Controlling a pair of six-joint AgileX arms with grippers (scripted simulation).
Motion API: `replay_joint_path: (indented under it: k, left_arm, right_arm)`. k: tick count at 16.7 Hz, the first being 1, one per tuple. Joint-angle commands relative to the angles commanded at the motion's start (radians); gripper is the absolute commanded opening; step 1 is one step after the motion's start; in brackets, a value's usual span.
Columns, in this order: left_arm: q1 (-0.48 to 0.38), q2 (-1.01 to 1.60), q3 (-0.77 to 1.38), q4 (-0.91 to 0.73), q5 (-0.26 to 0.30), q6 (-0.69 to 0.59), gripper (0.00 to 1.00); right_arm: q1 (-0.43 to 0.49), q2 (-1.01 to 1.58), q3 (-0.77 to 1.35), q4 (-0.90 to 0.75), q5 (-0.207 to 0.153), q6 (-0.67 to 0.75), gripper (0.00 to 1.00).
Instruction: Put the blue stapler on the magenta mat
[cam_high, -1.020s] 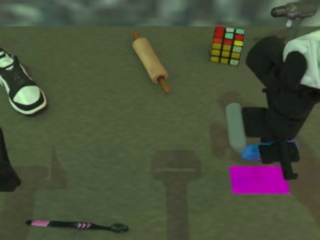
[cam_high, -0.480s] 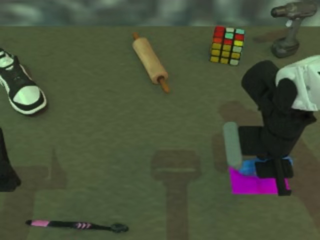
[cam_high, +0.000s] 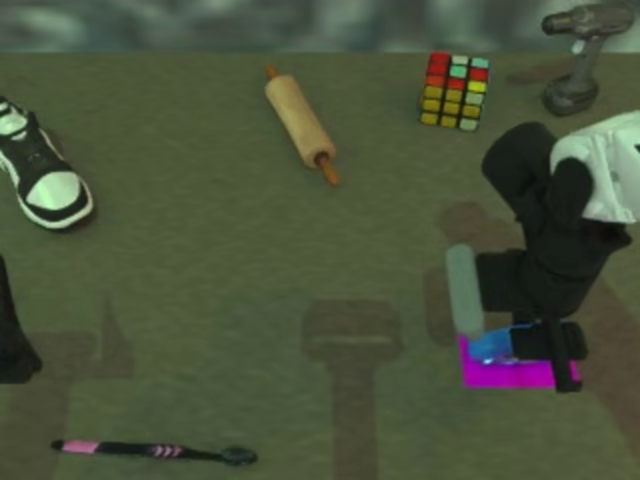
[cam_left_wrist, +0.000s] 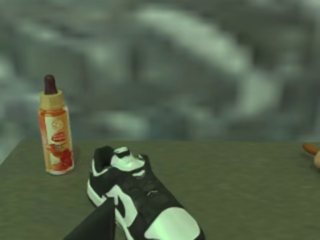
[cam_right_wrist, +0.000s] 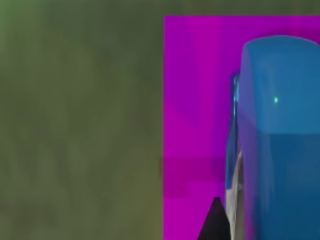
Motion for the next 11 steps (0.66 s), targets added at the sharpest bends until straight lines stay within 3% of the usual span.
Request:
replay_joint_path:
  k: [5,11]
  left_arm:
    - [0.000,0.000,0.000,0.000,0.000,0.000,1.00]
    - [0.000,0.000,0.000,0.000,0.000,0.000,1.00]
  right_arm:
    - [0.000,0.000,0.000,0.000,0.000,0.000,0.98]
    - [0.000,0.000,0.000,0.000,0.000,0.000,1.00]
